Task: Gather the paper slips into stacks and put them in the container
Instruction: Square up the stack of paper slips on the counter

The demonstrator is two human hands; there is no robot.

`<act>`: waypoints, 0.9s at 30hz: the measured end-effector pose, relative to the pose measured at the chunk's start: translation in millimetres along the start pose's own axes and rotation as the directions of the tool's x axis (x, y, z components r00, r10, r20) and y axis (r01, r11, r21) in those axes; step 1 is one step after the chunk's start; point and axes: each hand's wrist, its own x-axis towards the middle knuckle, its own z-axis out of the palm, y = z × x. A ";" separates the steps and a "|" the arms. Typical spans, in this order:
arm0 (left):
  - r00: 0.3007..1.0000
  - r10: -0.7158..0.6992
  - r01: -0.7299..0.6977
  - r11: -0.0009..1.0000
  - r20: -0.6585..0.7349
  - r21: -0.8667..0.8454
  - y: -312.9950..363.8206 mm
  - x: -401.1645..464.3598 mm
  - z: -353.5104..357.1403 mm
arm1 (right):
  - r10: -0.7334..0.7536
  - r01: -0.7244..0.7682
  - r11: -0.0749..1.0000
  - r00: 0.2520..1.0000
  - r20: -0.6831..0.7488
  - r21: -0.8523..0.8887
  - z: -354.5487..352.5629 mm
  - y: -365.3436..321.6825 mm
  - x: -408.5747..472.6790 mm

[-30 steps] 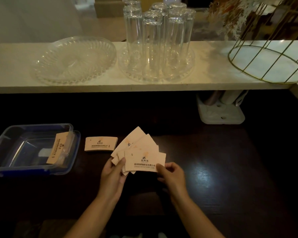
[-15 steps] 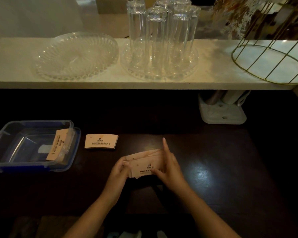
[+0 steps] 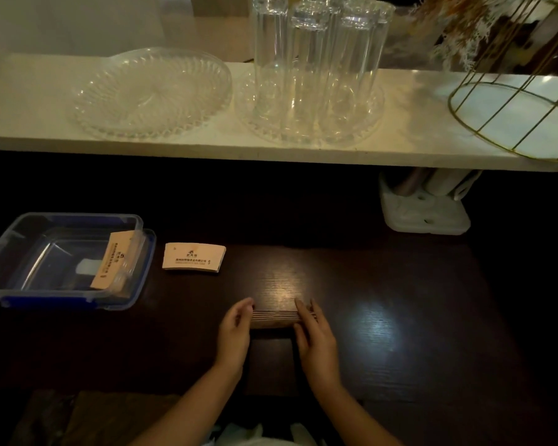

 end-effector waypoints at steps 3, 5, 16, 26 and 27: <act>1.000 -0.004 0.004 0.999 -0.007 -0.036 1.1 -2.6 0.2 | -0.042 0.042 0.999 0.999 -0.003 0.025 -1.0 -4.3 2.0; 1.000 0.014 -0.014 1.000 -0.008 -0.002 -0.6 -4.4 -0.2 | -0.022 0.022 1.000 0.999 0.041 0.013 -0.8 -4.5 1.1; 0.998 -0.033 0.034 0.999 0.057 -0.010 -5.8 3.5 -8.6 | -0.073 0.076 0.997 0.993 0.091 -0.029 -10.1 3.1 8.0; 0.999 -0.012 0.019 0.984 -0.043 0.177 32.6 22.1 -53.4 | 0.310 -0.354 0.919 0.921 0.237 0.173 3.7 -37.1 62.9; 0.999 -0.013 0.021 0.988 -0.052 0.154 38.3 25.7 -60.0 | 0.319 -0.379 0.906 0.904 0.284 0.191 8.1 -44.3 68.8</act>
